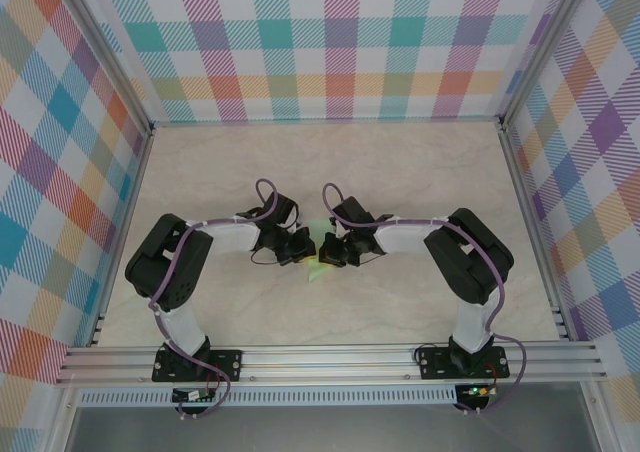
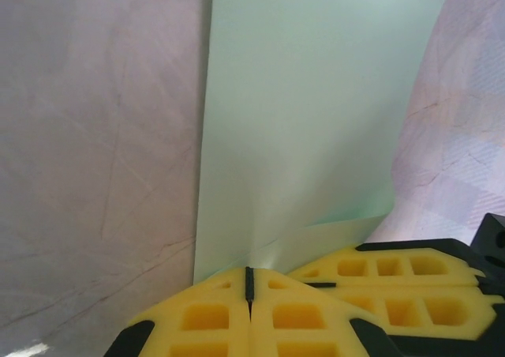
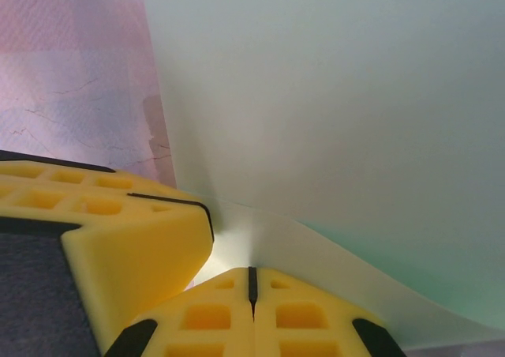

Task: Fold a paper plane with a square sheet of paper (pick it up from the middle)
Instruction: Third fold the triangle at the center of the table.

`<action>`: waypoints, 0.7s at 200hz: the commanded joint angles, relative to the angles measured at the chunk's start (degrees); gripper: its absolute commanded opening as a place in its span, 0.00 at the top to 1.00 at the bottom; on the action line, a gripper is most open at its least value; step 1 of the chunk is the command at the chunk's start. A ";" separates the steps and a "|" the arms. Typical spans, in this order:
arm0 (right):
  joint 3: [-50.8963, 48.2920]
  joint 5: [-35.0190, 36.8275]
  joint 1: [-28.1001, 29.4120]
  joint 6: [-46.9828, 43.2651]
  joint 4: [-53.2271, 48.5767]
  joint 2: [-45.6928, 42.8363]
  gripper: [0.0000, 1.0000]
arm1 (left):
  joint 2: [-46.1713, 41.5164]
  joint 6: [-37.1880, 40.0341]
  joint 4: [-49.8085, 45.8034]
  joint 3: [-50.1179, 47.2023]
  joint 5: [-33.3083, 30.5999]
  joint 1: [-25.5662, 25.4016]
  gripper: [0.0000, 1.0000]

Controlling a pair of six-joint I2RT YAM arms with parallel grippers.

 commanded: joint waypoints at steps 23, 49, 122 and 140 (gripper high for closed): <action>-0.74 5.89 0.24 -1.61 -3.00 -4.59 0.92 | 0.59 1.70 -3.35 1.02 -2.91 -0.48 1.00; -2.32 11.99 0.25 -1.15 -5.22 -7.72 0.81 | 0.26 1.69 -3.55 0.75 -3.38 -0.49 1.00; -2.94 7.79 0.24 -1.30 -0.55 -6.14 0.81 | -1.46 1.54 -4.47 0.30 -4.47 -0.49 1.00; -3.33 5.65 0.24 -1.00 2.22 -5.33 0.83 | -1.86 1.50 -4.54 -0.02 -4.58 -0.50 1.00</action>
